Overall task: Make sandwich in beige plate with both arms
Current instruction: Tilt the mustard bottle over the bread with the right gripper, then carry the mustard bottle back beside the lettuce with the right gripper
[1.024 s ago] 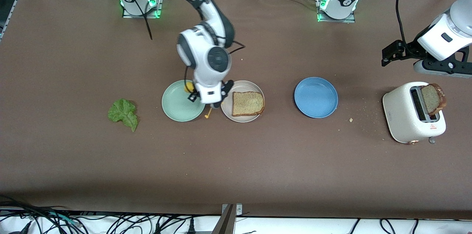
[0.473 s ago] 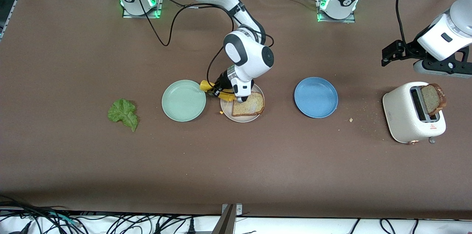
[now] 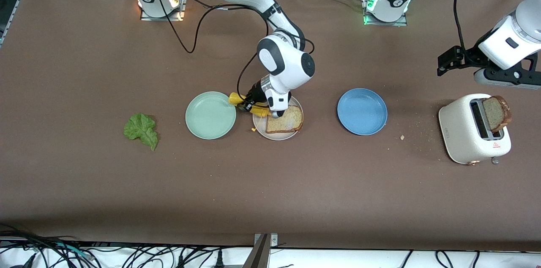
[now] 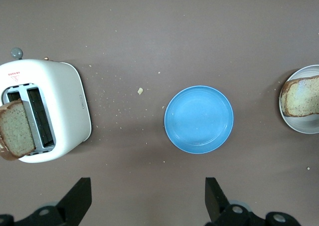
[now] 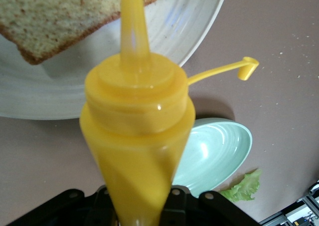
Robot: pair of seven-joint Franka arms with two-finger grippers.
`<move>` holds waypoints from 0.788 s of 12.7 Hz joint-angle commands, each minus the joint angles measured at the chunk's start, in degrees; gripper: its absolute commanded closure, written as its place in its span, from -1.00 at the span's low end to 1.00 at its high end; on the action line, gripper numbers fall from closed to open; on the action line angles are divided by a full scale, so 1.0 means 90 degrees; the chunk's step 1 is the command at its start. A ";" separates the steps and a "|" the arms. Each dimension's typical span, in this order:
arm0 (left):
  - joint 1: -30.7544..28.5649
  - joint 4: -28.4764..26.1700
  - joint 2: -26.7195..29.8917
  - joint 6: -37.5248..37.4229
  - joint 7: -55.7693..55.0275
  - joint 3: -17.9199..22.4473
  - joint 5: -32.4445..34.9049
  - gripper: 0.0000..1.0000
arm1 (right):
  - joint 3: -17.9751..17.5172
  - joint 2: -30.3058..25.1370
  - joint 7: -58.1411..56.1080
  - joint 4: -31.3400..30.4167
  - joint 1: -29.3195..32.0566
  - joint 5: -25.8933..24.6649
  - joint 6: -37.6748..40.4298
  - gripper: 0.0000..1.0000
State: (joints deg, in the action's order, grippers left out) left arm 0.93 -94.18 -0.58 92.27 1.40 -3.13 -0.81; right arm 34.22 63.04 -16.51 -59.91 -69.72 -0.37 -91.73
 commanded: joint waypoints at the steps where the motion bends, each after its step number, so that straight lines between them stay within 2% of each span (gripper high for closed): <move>1: -0.0015 0.0035 0.0016 -0.0077 0.0137 0.0006 -0.0096 -1.00 | -0.0353 -0.0566 -0.0050 -0.0342 0.0197 -0.0309 -0.0011 1.00; 4: -0.0045 0.0035 0.0006 -0.0067 0.0137 0.0015 -0.0085 -1.00 | -0.1465 -0.2107 -0.0050 -0.1727 0.1122 -0.0739 -0.0927 1.00; 7: -0.0045 0.0044 0.0006 -0.0067 0.0137 0.0016 -0.0066 -1.00 | -0.2101 -0.3252 -0.0381 -0.2609 0.2098 -0.0731 -0.1301 1.00; 9: -0.0045 0.0044 -0.0003 -0.0067 0.0137 0.0015 -0.0056 -1.00 | -0.3006 -0.3925 -0.0616 -0.3184 0.3268 -0.0624 -0.1525 1.00; 10: -0.0045 0.0044 -0.0003 -0.0067 0.0137 0.0015 -0.0056 -1.00 | -0.3388 -0.4344 -0.0878 -0.3690 0.3854 -0.0546 -0.1826 1.00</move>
State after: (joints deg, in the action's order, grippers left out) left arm 0.83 -94.18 -0.63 92.27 1.40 -2.97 -0.81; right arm 11.28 32.79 -21.42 -82.19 -43.70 -5.57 -103.25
